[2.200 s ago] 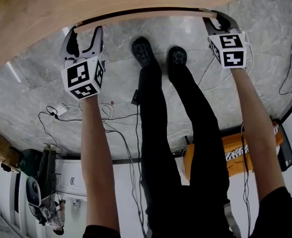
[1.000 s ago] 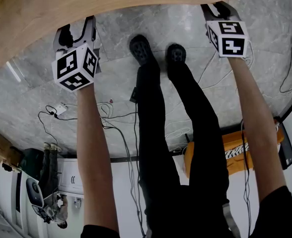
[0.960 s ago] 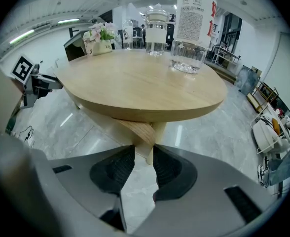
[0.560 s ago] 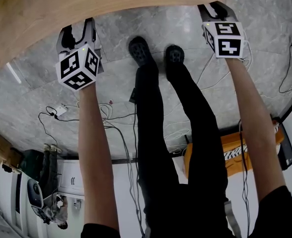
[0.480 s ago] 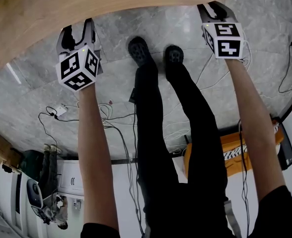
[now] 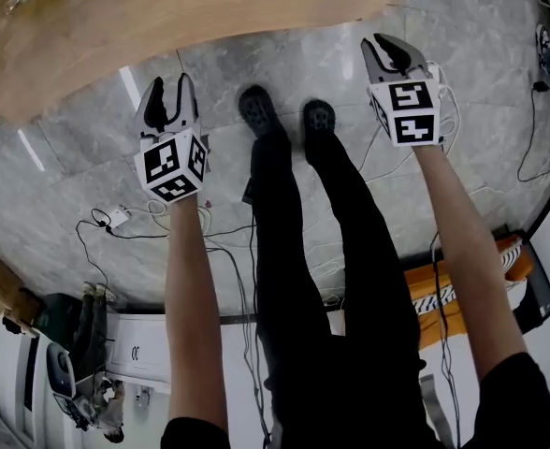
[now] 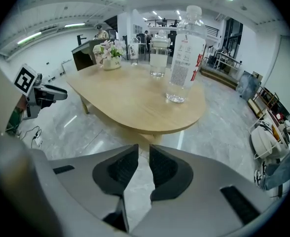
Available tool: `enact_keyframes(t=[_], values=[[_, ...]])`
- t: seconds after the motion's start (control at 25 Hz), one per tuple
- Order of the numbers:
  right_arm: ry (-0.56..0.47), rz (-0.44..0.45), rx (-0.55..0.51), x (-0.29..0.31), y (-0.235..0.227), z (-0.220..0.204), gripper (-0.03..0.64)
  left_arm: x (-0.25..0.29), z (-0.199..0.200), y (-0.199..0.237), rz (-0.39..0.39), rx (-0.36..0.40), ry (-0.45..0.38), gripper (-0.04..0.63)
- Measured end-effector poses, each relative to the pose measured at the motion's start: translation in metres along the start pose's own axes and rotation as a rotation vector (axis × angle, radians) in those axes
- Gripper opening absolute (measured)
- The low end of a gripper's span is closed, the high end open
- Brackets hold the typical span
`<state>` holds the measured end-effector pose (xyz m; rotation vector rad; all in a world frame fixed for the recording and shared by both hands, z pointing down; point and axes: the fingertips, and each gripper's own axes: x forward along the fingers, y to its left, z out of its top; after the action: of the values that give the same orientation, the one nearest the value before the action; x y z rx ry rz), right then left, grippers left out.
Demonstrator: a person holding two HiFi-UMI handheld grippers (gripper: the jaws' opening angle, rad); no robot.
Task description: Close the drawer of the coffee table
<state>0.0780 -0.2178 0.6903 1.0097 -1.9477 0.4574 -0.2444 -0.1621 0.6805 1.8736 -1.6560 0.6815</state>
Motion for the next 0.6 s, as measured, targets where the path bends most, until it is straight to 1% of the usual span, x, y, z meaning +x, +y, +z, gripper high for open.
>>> enact_keyframes(t=[0.16, 0.32, 0.6], values=[[-0.032, 0.015, 0.002, -0.036, 0.003, 0.014, 0.060, -0.029, 0.020, -0.020, -0.005, 0.001, -0.022, 0.151], [-0.074, 0.024, -0.004, -0.073, 0.004, 0.033, 0.051, -0.058, 0.048, -0.038, -0.006, -0.006, -0.066, 0.117], [-0.178, 0.043, -0.006, -0.148, 0.004, 0.074, 0.037, -0.116, 0.095, -0.074, -0.011, 0.020, -0.122, 0.080]])
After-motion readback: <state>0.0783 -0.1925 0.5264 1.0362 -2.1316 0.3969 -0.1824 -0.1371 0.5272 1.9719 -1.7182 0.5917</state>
